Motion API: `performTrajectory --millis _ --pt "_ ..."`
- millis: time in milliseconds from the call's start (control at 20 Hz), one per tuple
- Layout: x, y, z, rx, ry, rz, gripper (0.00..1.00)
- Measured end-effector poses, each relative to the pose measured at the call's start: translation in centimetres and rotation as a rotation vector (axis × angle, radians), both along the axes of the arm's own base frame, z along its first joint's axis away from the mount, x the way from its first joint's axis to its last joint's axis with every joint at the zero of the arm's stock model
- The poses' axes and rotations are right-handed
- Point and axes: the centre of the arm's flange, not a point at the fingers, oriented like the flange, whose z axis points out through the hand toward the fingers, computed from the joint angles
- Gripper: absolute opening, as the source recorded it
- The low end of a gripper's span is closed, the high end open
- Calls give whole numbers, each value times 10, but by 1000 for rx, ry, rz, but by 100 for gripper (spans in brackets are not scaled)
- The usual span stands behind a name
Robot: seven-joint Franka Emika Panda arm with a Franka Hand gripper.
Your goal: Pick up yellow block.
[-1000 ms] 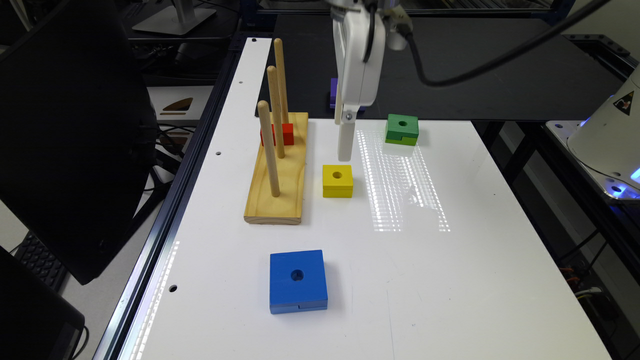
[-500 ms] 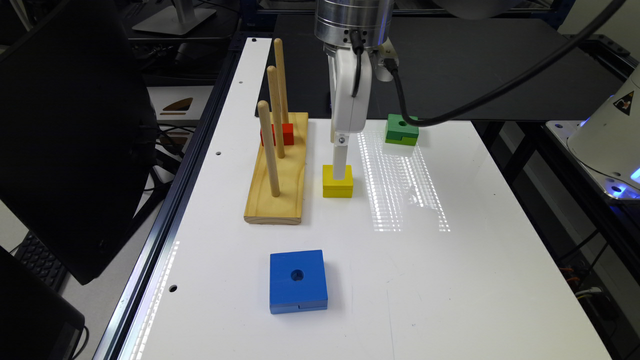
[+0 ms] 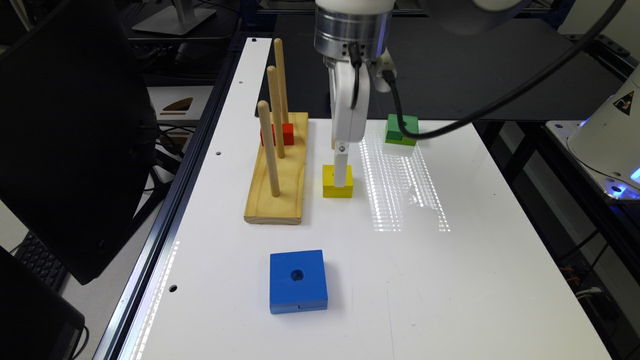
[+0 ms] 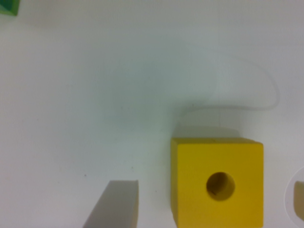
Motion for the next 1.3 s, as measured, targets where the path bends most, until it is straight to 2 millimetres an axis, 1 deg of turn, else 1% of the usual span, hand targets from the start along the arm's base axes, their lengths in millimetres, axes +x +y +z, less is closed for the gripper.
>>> performTrajectory --millis 350,550,700,1300 --pt "0 0 -5 1 2 0 100" --pt "-1 0 -24 3 4 -1 100" --pt "0 0 -32 4 1 -1 100" --pt "3 3 -31 6 -5 3 100"
